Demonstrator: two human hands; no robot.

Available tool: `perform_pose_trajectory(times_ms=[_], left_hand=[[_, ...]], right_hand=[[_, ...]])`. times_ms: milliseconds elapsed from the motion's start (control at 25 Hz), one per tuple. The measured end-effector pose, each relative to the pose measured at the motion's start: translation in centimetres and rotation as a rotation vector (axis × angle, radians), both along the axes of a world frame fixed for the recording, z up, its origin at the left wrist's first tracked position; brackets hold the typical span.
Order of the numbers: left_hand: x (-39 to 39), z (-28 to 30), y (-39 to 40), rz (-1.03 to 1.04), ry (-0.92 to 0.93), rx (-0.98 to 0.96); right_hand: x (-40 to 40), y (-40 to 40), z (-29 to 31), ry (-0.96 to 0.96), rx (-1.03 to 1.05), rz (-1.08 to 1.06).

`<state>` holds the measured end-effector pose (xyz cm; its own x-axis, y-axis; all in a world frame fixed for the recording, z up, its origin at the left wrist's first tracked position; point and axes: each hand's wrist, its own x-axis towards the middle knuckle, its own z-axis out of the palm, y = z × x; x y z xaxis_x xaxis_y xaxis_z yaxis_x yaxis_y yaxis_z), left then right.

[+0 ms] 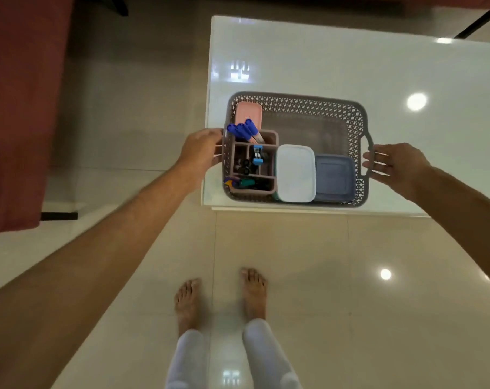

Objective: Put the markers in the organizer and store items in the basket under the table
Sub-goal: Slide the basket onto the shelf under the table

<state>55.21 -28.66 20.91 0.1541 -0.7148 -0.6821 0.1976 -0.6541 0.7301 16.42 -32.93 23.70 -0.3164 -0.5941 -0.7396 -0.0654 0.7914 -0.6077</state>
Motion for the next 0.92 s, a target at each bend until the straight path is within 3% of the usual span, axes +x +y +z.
perform_pose_trajectory(times_ms=[240,640,800,920], left_hand=[[-0.4,1.6,5.2,-0.119,-0.142,0.008],[0.3,2.2,25.5,-0.013,-0.063,0.065],[-0.2,-1.3,31.8,0.013,-0.074,0.104],[-1.3,-7.4,33.7,0.052,-0.107,0.108]], right_hand=[[-1.1,7.2,0.6,-0.002,-0.02,0.103],[-3.0,25.7,0.4,-0.081,0.002,0.127],[-2.5,30.4,-3.5,-0.091,0.078,0.101],[-2.4,31.6,-9.7,-0.099,0.086,0.081]])
